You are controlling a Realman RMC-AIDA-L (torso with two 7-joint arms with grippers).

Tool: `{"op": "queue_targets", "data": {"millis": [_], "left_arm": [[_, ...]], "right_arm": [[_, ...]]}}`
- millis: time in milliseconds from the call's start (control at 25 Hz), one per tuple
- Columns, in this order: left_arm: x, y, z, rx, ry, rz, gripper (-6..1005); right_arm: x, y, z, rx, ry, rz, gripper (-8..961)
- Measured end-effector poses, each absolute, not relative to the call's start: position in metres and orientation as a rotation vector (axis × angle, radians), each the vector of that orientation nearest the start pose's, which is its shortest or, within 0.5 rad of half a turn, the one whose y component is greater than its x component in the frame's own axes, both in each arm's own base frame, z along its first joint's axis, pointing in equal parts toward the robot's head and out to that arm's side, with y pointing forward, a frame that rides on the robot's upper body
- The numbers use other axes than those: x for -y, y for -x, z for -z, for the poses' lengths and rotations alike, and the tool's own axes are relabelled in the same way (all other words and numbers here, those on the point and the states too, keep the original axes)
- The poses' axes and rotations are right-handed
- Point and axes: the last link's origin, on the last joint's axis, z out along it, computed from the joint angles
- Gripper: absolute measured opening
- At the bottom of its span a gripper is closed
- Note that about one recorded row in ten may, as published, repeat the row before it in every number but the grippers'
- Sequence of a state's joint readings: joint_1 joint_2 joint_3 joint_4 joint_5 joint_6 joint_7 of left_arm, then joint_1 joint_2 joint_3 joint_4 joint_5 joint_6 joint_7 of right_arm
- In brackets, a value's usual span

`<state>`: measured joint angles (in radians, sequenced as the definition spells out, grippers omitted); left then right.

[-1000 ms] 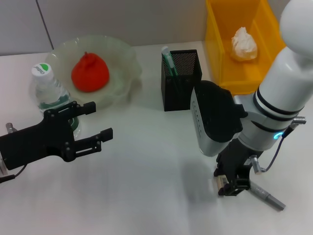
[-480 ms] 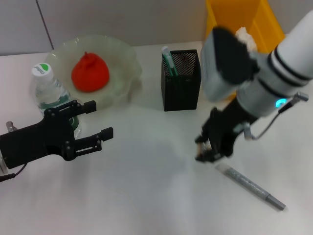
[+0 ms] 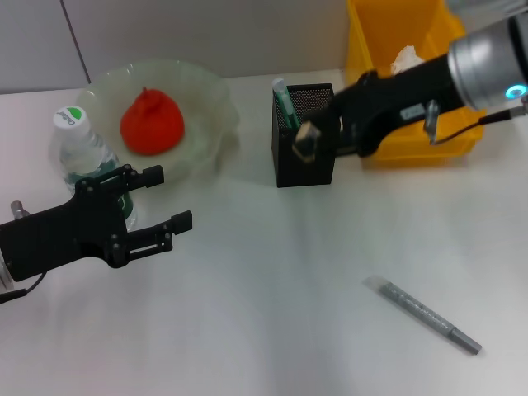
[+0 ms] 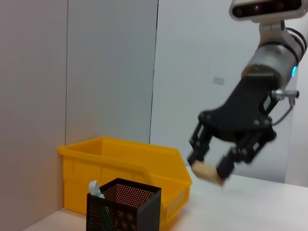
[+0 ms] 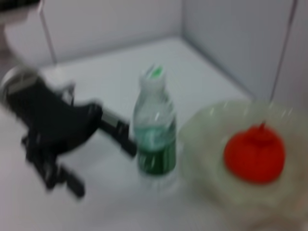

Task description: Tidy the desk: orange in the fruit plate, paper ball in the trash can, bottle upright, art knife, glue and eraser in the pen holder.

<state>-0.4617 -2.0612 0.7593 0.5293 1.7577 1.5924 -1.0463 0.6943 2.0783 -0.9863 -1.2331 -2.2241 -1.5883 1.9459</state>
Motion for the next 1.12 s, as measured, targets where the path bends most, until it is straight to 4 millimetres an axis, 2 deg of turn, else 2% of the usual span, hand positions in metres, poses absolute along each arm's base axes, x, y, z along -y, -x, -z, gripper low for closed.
{"op": "queue_targets", "data": {"millis": [40,80,200,440,680,840,1120], "left_arm": [[-0.31,0.267,0.004,0.329,2.626,0.893,802],[-0.31,0.267,0.004,0.329,2.626,0.893,802],[-0.31,0.267,0.005,0.323,2.626,0.893,802],[-0.309,0.266,0.007,0.298,2.634,0.893,802],[-0.307,0.265,0.01,0.261,2.637,0.892,802],[-0.304,0.264,0.011,0.254,2.645,0.909,802],[-0.302,0.265,0.012,0.253,2.647,0.915,802]], "right_arm": [[-0.384,-0.145,-0.048,-0.418,2.805,-0.258,400],[-0.384,-0.145,-0.048,-0.418,2.805,-0.258,400],[-0.39,-0.153,-0.06,-0.472,2.715,-0.399,400],[-0.4,-0.172,-0.068,-0.569,2.571,-0.568,400],[-0.41,-0.187,-0.059,-0.586,2.493,-0.622,400],[-0.418,-0.195,-0.045,-0.564,2.464,-0.607,400],[-0.419,-0.202,-0.034,-0.545,2.465,-0.597,399]]}}
